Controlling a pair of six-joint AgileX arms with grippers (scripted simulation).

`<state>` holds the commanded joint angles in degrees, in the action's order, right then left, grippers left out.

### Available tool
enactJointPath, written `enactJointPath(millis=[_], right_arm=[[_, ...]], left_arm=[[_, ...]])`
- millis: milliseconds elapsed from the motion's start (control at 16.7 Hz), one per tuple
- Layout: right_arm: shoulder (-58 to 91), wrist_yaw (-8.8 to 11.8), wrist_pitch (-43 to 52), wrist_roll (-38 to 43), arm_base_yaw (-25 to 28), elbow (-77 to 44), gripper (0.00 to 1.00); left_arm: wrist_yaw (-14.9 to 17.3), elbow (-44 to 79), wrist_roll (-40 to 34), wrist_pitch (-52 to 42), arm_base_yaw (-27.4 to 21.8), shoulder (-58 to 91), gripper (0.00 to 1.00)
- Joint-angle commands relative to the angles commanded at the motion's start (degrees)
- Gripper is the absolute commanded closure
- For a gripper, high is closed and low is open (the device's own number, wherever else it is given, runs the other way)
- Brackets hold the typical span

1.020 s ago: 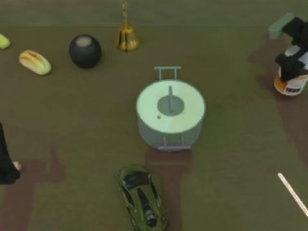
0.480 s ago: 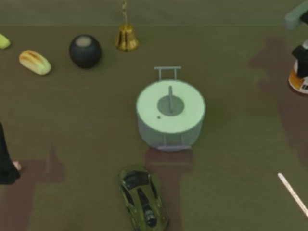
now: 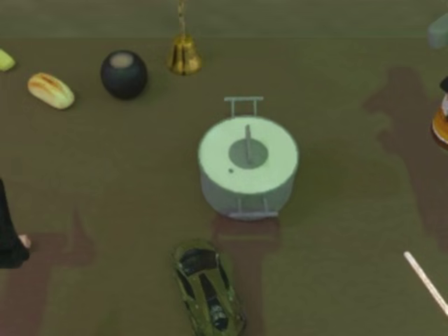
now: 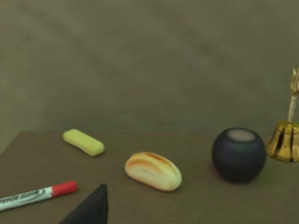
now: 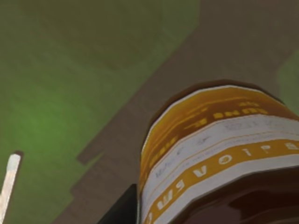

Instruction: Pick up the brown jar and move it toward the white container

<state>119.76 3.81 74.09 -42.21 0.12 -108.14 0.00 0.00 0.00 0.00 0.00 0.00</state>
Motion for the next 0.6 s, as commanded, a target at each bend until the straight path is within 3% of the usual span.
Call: enactJointPath(millis=[300, 600], right_arm=[[0.4, -0.2, -0.4, 2.2, 0.3, 0.1, 1.0], [1.1, -1.5, -3.0, 16.3, 4.4, 2.2, 1.0]], left_arm=[[0.0, 0.0, 0.0, 0.0, 0.0, 0.0, 0.0], [0.0, 0.0, 0.0, 0.0, 0.0, 0.0, 0.0]])
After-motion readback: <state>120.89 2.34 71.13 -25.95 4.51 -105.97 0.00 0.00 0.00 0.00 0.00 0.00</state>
